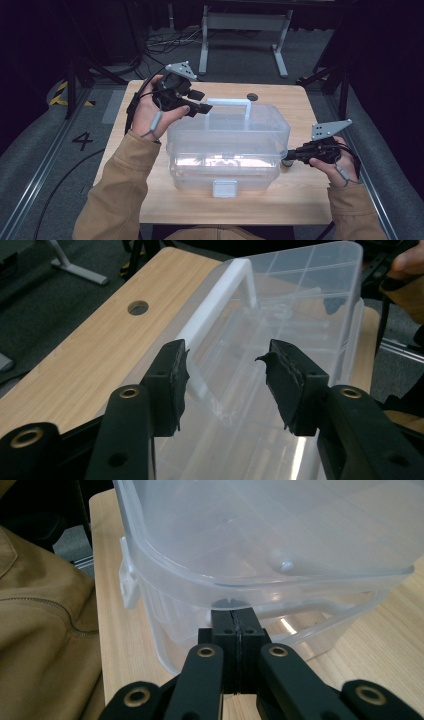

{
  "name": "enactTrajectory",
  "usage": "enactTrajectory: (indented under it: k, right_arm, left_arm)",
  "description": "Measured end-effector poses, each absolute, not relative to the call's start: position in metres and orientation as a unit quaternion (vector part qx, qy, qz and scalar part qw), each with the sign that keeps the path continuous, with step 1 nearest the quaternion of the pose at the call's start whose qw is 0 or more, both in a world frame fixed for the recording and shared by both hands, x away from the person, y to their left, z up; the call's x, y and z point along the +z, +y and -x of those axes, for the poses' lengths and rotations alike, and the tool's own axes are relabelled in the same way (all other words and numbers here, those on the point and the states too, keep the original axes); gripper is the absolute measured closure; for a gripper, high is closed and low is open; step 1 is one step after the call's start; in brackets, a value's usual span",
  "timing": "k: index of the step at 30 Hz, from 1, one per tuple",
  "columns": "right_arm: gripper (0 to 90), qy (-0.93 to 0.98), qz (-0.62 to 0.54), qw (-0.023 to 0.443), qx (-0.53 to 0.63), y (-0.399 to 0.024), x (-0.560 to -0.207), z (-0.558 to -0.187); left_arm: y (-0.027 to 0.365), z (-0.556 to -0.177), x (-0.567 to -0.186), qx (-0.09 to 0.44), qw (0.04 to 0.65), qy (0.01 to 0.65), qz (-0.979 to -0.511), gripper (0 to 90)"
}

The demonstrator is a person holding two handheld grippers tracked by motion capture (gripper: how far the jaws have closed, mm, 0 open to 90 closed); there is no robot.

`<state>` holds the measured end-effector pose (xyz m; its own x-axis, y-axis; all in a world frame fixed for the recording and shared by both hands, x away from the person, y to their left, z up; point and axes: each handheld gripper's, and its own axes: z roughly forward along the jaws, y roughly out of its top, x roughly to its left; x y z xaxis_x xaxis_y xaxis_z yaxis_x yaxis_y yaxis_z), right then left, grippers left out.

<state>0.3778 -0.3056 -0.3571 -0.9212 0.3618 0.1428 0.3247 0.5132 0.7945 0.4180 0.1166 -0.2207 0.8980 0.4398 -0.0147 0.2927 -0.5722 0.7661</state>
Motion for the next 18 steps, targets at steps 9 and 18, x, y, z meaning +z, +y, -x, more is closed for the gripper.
enactTrajectory:
  k: [9,18]
  right_arm:
    - [90.0,0.859,-0.209,0.040,0.466,-0.306,-0.349,-0.379]
    - [90.0,0.847,-0.225,0.051,0.479,-0.305,-0.342,-0.382]
  left_arm:
    - [0.132,-0.401,-0.216,0.071,0.435,0.196,-0.876,59.2]
    - [0.146,-0.383,-0.223,0.078,0.440,0.207,-0.870,64.7]
